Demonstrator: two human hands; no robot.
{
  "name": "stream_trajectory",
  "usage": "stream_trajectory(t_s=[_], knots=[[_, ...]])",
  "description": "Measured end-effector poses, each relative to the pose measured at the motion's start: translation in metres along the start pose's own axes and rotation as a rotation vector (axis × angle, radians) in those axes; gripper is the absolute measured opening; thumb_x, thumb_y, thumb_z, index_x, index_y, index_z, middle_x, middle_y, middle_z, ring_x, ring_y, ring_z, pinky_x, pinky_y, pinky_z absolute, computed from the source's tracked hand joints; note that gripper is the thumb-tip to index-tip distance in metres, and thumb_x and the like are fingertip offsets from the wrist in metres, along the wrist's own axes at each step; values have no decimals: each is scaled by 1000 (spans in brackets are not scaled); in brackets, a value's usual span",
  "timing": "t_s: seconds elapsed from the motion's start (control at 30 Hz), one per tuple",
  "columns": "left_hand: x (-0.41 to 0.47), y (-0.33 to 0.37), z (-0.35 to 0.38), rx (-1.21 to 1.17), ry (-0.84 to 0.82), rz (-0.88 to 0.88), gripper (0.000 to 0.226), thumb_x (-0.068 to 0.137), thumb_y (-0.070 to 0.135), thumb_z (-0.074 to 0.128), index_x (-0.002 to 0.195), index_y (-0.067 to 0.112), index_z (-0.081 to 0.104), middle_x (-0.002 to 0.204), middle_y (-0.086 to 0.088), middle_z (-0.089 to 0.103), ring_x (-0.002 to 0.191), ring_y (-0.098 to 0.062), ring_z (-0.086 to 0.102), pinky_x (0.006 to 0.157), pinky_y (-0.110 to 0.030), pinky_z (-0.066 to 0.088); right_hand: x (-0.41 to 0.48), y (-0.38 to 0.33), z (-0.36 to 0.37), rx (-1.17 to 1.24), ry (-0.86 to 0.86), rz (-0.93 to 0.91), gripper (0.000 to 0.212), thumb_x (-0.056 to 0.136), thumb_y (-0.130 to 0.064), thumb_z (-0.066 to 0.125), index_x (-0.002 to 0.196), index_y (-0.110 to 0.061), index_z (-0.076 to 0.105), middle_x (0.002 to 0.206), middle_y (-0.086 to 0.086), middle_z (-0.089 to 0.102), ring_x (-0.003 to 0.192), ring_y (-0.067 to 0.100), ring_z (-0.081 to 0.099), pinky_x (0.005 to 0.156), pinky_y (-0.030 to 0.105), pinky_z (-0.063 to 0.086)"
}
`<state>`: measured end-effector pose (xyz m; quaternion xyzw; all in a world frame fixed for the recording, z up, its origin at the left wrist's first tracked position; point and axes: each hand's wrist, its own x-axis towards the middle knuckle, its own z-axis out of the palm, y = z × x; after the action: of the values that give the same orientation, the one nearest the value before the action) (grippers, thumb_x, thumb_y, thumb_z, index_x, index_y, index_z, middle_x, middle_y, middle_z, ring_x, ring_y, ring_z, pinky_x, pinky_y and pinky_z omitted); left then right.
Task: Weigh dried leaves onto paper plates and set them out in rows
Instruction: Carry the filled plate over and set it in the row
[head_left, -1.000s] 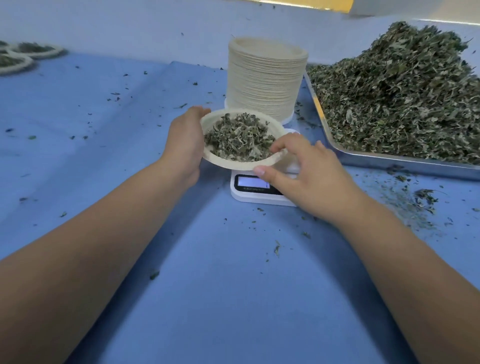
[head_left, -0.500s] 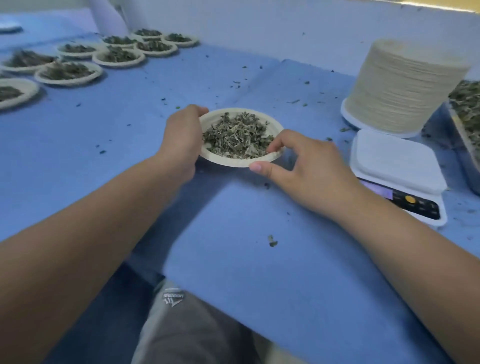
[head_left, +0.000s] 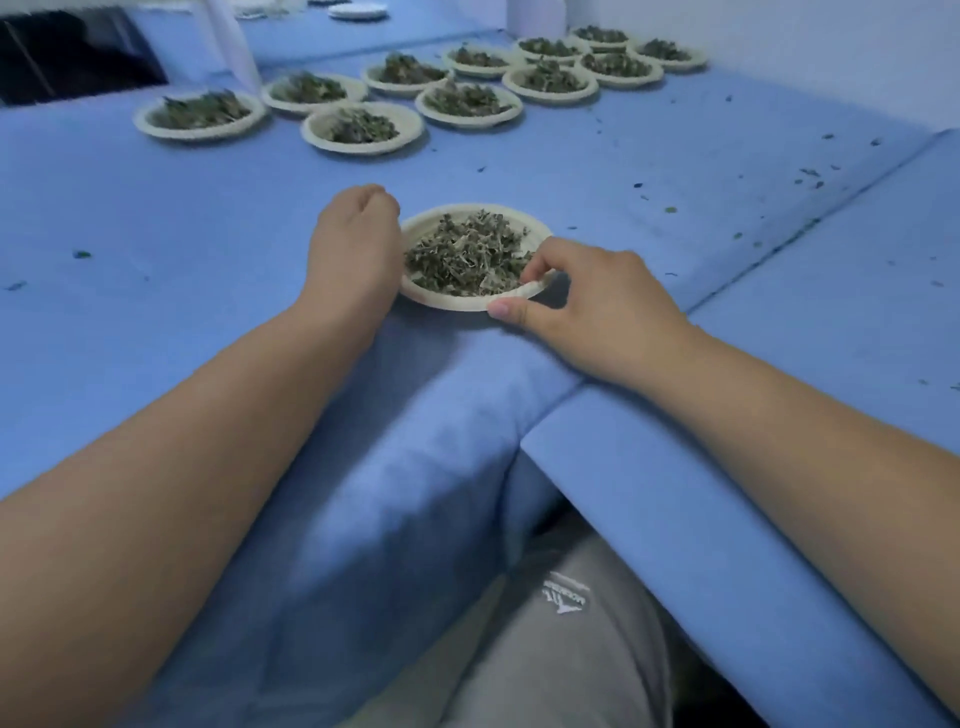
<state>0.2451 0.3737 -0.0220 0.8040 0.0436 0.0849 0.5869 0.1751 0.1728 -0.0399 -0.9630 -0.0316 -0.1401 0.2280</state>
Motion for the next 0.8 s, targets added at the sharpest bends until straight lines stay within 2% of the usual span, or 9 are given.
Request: stream_trajectory(t_s=[0.07, 0.1, 0.17, 0.2, 0.27, 0.43, 0.57, 0.7, 0.8], knots=[[8, -6, -19, 14, 72, -33, 29, 99, 19, 43, 74, 33, 45, 78, 16, 45, 70, -5, 41, 65, -12, 34, 24, -18, 21, -1, -27, -47, 50, 78, -77, 61, 99, -32, 59, 81, -12, 57, 82, 18, 52, 68, 36, 44], [14, -8, -26, 1, 105, -45, 25, 99, 21, 43, 78, 32, 51, 85, 17, 51, 78, -8, 44, 70, -16, 38, 36, -27, 30, -2, -33, -68, 50, 80, -76, 60, 102, -32, 59, 84, -9, 57, 83, 21, 52, 68, 36, 43], [25, -13, -35, -62, 171, -59, 29, 101, 24, 42, 117, 25, 66, 122, 11, 63, 109, -10, 50, 94, -26, 39, 59, -44, 47, -8, -42, -102, 49, 85, -73, 58, 108, -29, 58, 90, -4, 61, 88, 26, 55, 68, 36, 41], [30, -13, -38, -106, 224, -88, 40, 102, 24, 41, 139, 21, 58, 141, 6, 57, 121, -12, 49, 99, -25, 36, 70, -51, 55, -15, -50, -114, 49, 87, -71, 57, 111, -28, 58, 96, 0, 64, 92, 29, 58, 70, 37, 41], [38, -15, -46, -200, 346, -162, 53, 105, 25, 39, 157, 19, 37, 156, 2, 45, 131, -16, 45, 96, -23, 29, 90, -67, 68, -28, -64, -125, 50, 90, -68, 55, 115, -25, 57, 107, 4, 68, 101, 33, 60, 77, 40, 45], [50, -22, -56, -323, 501, -236, 51, 104, 19, 38, 153, 4, 40, 157, -11, 46, 142, -27, 42, 110, -32, 34, 128, -101, 93, -38, -103, -104, 52, 93, -66, 52, 120, -21, 54, 117, 7, 67, 113, 34, 58, 96, 51, 46], [47, -21, -49, -325, 476, -194, 54, 104, 21, 40, 158, 15, 35, 160, 2, 43, 143, -13, 38, 85, -12, 22, 149, -123, 108, -53, -133, -100, 49, 95, -61, 50, 122, -21, 52, 120, 7, 66, 116, 34, 56, 105, 54, 40], [45, -19, -45, -293, 428, -157, 53, 104, 20, 42, 157, 16, 38, 156, 0, 47, 139, -15, 43, 93, -17, 29, 166, -141, 116, -16, -209, -129, 43, 96, -47, 50, 127, -17, 49, 126, 12, 62, 116, 35, 55, 100, 52, 44], [43, -20, -42, -266, 400, -157, 54, 104, 20, 44, 157, 16, 37, 152, 0, 51, 134, -12, 45, 88, -16, 27, 180, -150, 123, -4, -248, -144, 44, 97, -49, 48, 126, -15, 48, 127, 12, 61, 117, 35, 54, 99, 50, 43]])
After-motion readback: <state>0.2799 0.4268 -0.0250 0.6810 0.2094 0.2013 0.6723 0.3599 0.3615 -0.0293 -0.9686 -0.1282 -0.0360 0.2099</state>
